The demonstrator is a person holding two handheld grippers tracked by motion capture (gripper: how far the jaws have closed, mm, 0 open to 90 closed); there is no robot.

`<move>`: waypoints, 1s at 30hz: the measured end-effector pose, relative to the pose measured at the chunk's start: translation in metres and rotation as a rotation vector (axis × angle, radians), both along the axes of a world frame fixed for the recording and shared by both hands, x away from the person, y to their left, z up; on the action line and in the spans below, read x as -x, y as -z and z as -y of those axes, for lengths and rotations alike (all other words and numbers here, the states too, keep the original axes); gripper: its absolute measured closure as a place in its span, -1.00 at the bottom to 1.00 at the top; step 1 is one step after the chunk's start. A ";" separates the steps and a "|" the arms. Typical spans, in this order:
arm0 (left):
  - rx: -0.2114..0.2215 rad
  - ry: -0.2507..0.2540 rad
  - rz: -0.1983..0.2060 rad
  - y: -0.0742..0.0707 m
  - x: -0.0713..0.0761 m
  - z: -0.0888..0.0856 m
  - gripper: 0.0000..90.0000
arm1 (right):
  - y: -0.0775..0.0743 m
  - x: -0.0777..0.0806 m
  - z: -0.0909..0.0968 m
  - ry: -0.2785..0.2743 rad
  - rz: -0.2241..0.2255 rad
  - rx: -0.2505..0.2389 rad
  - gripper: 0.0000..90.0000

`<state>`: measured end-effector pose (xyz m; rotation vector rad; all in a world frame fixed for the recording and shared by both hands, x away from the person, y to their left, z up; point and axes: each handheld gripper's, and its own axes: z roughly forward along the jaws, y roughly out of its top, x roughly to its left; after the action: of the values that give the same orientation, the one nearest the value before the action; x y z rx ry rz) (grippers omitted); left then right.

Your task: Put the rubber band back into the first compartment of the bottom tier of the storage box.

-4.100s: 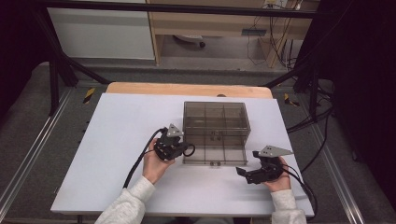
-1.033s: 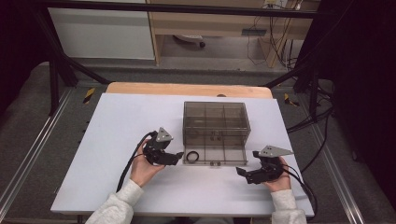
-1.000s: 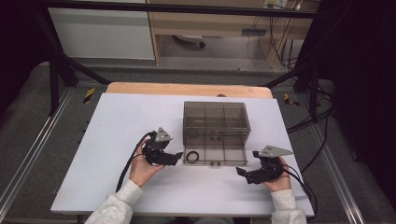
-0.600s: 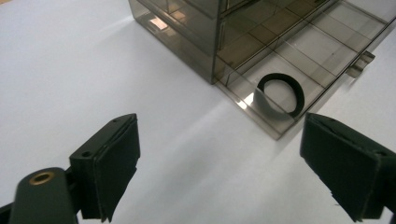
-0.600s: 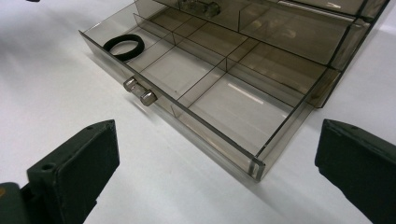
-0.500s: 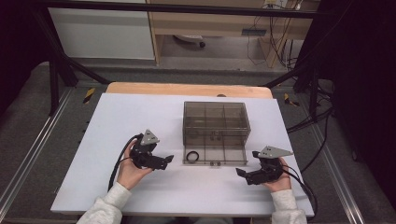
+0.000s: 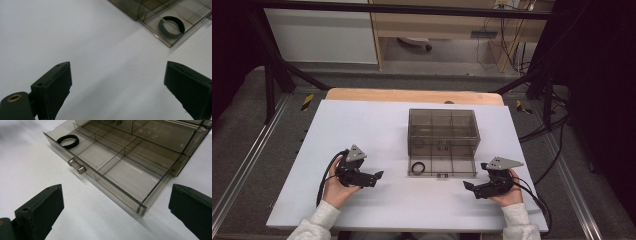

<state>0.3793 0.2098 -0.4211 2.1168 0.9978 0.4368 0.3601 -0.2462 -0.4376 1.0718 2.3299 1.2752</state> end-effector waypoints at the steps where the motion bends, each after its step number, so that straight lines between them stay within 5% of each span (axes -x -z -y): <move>1: 0.003 -0.003 0.004 0.000 0.001 -0.002 -0.83 | 0.000 0.000 0.000 0.001 0.000 0.000 -0.99; 30: 0.018 -0.020 -0.011 0.013 0.014 -0.036 -0.83 | -0.005 0.001 -0.011 0.000 -0.002 0.014 -0.97</move>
<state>0.3658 0.2458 -0.4339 2.0966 1.0266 0.4249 0.3591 -0.2349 -0.4321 1.0692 2.3373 1.2571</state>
